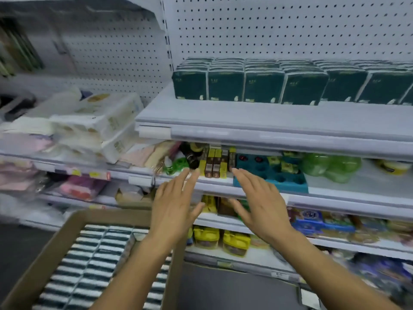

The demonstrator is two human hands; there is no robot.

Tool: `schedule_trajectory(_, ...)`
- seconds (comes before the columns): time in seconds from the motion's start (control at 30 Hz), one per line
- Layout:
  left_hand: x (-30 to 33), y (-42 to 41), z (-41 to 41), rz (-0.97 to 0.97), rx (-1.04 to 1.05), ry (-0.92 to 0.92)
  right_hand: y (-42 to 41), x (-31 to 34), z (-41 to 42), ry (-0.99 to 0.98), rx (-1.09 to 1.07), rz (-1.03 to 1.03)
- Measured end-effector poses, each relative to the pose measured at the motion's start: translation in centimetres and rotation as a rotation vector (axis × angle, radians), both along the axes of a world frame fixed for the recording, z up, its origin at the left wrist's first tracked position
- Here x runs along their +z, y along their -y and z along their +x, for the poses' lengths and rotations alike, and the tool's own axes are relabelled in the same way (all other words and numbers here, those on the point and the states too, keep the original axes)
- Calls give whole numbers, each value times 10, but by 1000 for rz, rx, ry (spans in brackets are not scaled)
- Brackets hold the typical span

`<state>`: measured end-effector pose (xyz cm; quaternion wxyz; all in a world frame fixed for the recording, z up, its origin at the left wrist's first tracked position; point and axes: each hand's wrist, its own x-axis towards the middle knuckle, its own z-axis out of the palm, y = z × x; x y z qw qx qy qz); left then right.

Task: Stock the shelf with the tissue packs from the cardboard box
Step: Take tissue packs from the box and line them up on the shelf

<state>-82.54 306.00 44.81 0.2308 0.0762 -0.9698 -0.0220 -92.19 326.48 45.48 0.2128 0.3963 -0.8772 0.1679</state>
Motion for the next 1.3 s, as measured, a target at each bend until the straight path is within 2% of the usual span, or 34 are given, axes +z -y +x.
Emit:
schedule_trajectory(0.33, -83, 125, 94, 125, 212, 332, 124, -74, 62, 112, 103, 213)
schedule_trajectory(0.7, -219, 256, 167, 228, 103, 689, 227, -217, 140, 434, 75, 453)
schedule_trajectory(0.93, -294, 273, 166, 267, 27, 864, 254, -287, 156, 650, -9, 664)
schedule_trajectory(1.13, -341, 267, 158, 216, -83, 900, 262, -333, 157, 659, -34, 864)
schedule_trajectory(1.3, -358, 264, 148, 140, -118, 930, 273, -349, 157, 582, -9, 910)
